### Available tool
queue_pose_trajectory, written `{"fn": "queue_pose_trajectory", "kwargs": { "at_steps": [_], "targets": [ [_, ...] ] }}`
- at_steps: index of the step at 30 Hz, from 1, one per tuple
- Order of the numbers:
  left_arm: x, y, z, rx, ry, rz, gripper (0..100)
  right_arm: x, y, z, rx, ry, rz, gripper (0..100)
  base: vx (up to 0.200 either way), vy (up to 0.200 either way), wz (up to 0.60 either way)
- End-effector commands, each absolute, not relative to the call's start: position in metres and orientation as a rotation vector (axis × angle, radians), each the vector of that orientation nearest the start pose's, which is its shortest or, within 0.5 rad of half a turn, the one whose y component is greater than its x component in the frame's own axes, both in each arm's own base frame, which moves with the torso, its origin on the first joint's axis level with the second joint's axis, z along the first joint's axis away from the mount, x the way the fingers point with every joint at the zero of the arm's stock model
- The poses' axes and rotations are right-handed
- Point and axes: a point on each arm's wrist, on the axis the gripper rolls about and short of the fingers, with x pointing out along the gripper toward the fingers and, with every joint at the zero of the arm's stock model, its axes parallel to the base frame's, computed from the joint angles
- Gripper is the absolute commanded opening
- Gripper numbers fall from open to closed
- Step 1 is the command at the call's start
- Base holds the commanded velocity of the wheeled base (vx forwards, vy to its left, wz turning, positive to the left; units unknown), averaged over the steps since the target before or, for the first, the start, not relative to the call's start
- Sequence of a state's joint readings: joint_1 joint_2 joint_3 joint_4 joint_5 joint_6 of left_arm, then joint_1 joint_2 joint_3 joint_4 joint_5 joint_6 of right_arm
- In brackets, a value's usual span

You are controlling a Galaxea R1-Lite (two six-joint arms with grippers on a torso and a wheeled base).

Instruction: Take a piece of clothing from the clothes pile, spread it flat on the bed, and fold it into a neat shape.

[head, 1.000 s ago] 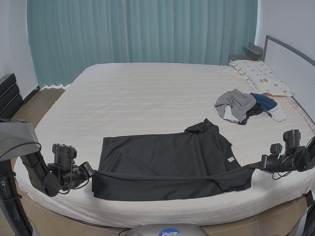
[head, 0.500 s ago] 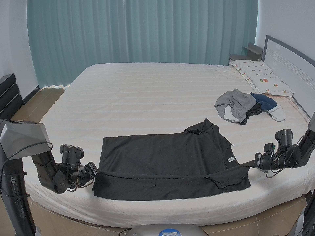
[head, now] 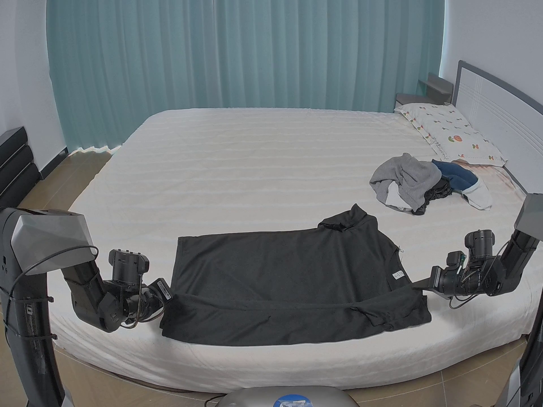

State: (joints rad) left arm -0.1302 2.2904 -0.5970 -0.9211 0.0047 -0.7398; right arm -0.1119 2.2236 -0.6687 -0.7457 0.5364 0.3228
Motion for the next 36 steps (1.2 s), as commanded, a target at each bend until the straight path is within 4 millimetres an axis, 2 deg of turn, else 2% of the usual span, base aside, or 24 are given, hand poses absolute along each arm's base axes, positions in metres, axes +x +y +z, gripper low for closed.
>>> {"fn": "queue_pose_trajectory", "kwargs": {
  "at_steps": [1,5,8,11,12,14,18,28,36],
  "targets": [
    [0.322,-0.042,-0.03,-0.648,0.778,0.173,100,0.328,-0.024,-0.014,0.568,0.852,0.275,100,0.0,0.0,0.0],
    [0.323,-0.042,-0.03,-0.648,0.777,0.172,100,0.328,-0.024,-0.01,0.576,0.842,0.271,100,0.0,0.0,0.0],
    [0.322,-0.042,-0.03,-0.651,0.777,0.175,100,0.325,-0.025,0.001,0.617,0.826,0.25,100,0.0,0.0,0.0],
    [0.322,-0.042,-0.029,-0.669,0.777,0.183,100,0.317,-0.023,0.01,0.659,0.825,0.236,100,0.0,0.0,0.0],
    [0.32,-0.041,-0.029,-0.687,0.781,0.191,100,0.308,-0.019,0.016,0.685,0.833,0.231,100,0.0,0.0,0.0],
    [0.318,-0.041,-0.029,-0.696,0.784,0.194,100,0.301,-0.017,0.016,0.694,0.845,0.223,100,0.0,0.0,0.0],
    [0.313,-0.04,-0.03,-0.701,0.799,0.202,100,0.286,-0.016,0.005,0.699,0.908,0.196,100,0.0,0.0,0.0],
    [0.303,-0.038,-0.031,-0.708,0.764,0.183,100,0.283,-0.008,-0.012,0.69,0.944,0.16,100,0.0,0.0,0.0],
    [0.302,-0.038,-0.03,-0.712,0.741,0.173,100,0.291,0.007,-0.025,0.695,0.911,0.138,100,0.0,0.0,0.0]
  ]
}}
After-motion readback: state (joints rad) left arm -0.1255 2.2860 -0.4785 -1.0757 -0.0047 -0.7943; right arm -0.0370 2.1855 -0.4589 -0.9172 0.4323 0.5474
